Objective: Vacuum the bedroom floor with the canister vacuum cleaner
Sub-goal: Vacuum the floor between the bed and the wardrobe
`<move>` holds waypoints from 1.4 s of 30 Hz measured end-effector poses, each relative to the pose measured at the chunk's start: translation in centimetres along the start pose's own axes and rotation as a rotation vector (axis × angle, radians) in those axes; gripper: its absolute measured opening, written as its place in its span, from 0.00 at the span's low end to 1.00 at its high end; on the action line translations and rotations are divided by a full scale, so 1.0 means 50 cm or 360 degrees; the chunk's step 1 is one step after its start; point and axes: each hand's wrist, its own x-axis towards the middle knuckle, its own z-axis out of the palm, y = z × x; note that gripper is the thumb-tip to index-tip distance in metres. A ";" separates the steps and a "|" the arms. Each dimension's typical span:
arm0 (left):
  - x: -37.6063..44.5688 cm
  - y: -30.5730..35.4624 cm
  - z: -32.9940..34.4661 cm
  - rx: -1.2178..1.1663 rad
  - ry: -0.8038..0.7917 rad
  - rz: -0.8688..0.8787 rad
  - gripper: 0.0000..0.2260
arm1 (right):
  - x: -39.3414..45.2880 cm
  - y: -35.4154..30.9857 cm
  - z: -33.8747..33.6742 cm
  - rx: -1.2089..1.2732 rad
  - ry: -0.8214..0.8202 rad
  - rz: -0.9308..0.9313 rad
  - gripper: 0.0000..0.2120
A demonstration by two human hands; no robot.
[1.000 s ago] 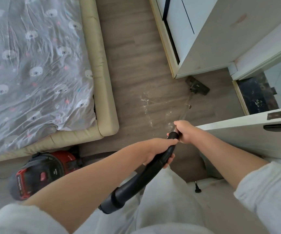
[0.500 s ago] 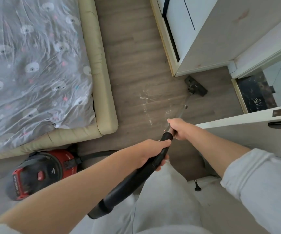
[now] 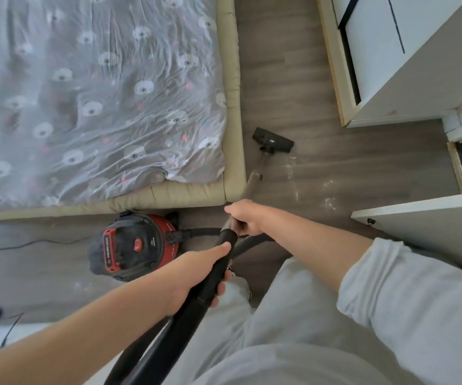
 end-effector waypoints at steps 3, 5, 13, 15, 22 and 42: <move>0.030 0.027 0.046 -0.0150 -0.0056 0.0059 0.17 | 0.021 -0.041 -0.031 -0.0160 0.0044 -0.0024 0.13; 0.059 0.055 0.095 -0.0187 -0.0108 0.0077 0.16 | 0.050 -0.061 -0.072 -0.0214 0.0134 0.0023 0.14; 0.133 0.222 0.246 -0.0337 -0.0305 0.0100 0.19 | 0.115 -0.186 -0.240 -0.0120 0.0418 -0.0233 0.32; 0.144 0.237 0.266 -0.0345 -0.0337 0.0105 0.20 | 0.114 -0.195 -0.265 -0.0132 0.0447 -0.0211 0.30; 0.120 0.165 0.195 -0.0004 -0.0331 -0.0007 0.18 | 0.076 -0.100 -0.228 0.0017 0.0299 -0.0116 0.38; 0.030 0.035 0.178 0.0716 -0.0230 -0.0145 0.18 | -0.032 0.142 -0.212 0.0558 0.0283 0.0062 0.29</move>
